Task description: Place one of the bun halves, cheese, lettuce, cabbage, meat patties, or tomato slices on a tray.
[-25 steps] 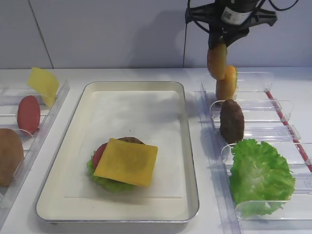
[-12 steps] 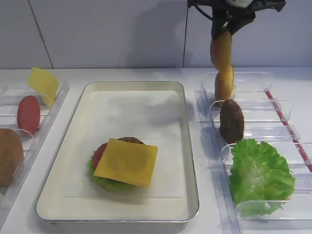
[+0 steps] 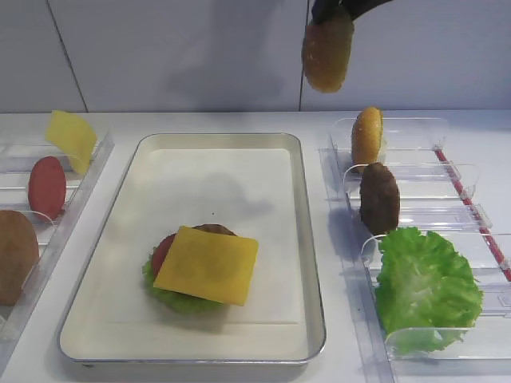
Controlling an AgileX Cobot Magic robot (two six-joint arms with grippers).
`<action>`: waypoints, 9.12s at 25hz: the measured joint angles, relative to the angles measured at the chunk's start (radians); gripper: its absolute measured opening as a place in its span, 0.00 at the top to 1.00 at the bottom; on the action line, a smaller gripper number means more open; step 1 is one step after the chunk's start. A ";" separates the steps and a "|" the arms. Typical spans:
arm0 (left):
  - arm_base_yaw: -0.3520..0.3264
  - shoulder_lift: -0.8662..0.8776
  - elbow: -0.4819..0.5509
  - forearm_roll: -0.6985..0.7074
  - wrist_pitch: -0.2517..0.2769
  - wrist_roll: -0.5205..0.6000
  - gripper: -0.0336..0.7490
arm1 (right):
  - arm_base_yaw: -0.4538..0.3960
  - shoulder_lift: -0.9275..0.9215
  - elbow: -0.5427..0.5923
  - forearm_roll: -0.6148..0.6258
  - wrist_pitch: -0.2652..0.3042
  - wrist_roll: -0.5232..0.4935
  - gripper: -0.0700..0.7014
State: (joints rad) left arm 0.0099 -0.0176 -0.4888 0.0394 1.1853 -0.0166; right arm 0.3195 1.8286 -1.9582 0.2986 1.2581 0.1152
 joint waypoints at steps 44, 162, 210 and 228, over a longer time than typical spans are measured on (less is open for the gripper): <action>0.000 0.000 0.000 0.000 0.000 0.000 0.54 | 0.000 -0.460 1.057 1.154 -0.106 -0.760 0.63; 0.000 0.000 0.000 -0.002 0.000 0.000 0.54 | 0.032 0.059 0.912 1.251 -0.168 -1.153 0.19; 0.000 0.000 0.000 -0.002 0.000 0.000 0.54 | 0.035 0.066 0.168 0.135 -0.031 -0.636 0.19; 0.000 0.000 0.000 -0.002 0.000 0.000 0.54 | -0.167 -0.564 0.595 -0.092 -0.066 -0.436 0.19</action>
State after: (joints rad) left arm 0.0099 -0.0176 -0.4888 0.0372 1.1853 -0.0166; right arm 0.1527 1.2647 -1.3630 0.2069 1.1917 -0.3211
